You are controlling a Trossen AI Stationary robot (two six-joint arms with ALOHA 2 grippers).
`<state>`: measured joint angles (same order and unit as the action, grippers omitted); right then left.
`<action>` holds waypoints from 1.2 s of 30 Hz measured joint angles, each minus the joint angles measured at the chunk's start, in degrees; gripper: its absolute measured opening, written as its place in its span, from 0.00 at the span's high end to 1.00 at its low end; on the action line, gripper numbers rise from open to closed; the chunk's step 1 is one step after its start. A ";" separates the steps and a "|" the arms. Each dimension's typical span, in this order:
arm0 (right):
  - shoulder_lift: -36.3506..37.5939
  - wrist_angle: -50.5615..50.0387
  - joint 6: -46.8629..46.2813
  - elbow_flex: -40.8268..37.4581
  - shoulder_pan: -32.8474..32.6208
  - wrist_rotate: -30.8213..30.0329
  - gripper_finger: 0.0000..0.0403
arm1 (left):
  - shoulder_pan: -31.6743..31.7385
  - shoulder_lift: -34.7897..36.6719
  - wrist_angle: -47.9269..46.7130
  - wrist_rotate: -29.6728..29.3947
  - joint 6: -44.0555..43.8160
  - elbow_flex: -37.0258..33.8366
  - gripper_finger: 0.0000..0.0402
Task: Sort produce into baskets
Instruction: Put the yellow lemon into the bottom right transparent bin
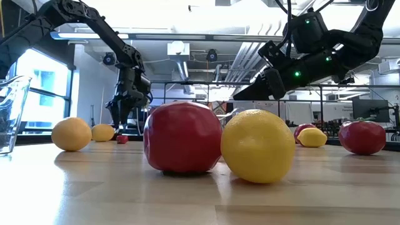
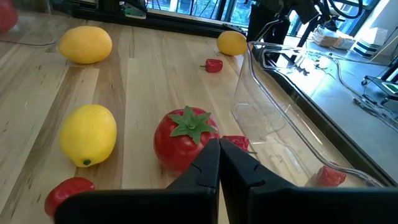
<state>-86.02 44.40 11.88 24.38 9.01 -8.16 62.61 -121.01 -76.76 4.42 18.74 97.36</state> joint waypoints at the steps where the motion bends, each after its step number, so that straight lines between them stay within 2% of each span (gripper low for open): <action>1: 0.00 0.00 -0.02 0.00 -0.01 0.00 1.00 | 0.00 0.02 0.01 -0.02 0.04 0.02 0.48; 30: 0.00 0.00 0.15 0.00 0.01 -0.02 1.00 | -0.03 0.17 -0.08 -0.04 -0.02 -0.02 0.48; 36: 0.00 0.00 0.15 0.00 0.01 0.07 1.00 | -0.02 2.19 -0.12 -0.06 -0.04 -0.02 0.48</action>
<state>-86.02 44.40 12.03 24.38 9.02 -8.10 62.59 -118.82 -76.88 4.36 18.70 97.34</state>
